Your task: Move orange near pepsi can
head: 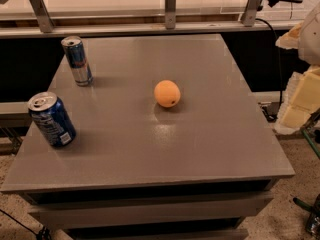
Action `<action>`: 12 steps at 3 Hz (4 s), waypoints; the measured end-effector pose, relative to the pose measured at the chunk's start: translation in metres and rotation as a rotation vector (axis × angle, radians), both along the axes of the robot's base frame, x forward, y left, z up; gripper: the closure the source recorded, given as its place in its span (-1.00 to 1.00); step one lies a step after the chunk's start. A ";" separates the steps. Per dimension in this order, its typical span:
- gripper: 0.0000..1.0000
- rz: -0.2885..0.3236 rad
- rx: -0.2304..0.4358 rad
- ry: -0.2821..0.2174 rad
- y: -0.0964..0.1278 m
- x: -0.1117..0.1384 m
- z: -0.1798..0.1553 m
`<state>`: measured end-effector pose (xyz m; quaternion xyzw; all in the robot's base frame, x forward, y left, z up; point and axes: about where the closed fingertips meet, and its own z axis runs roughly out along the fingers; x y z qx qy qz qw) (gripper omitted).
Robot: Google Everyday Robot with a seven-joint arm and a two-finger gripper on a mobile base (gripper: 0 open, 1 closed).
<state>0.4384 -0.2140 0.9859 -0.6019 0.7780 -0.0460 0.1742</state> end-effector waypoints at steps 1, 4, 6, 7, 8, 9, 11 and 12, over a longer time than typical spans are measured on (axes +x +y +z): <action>-1.00 0.000 0.000 0.000 0.000 0.000 0.000; -1.00 0.220 0.124 -0.047 0.106 0.127 0.004; -1.00 0.259 0.170 -0.066 0.125 0.141 0.014; -1.00 0.328 0.255 0.018 0.139 0.129 -0.020; -1.00 0.421 0.353 0.096 0.162 0.111 -0.053; -1.00 0.484 0.403 0.141 0.183 0.102 -0.079; -1.00 0.472 0.400 0.161 0.192 0.122 -0.115; -0.66 0.481 0.402 0.177 0.197 0.121 -0.128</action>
Offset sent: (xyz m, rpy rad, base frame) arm 0.0313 0.0324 -0.0086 0.0948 -0.0025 0.0784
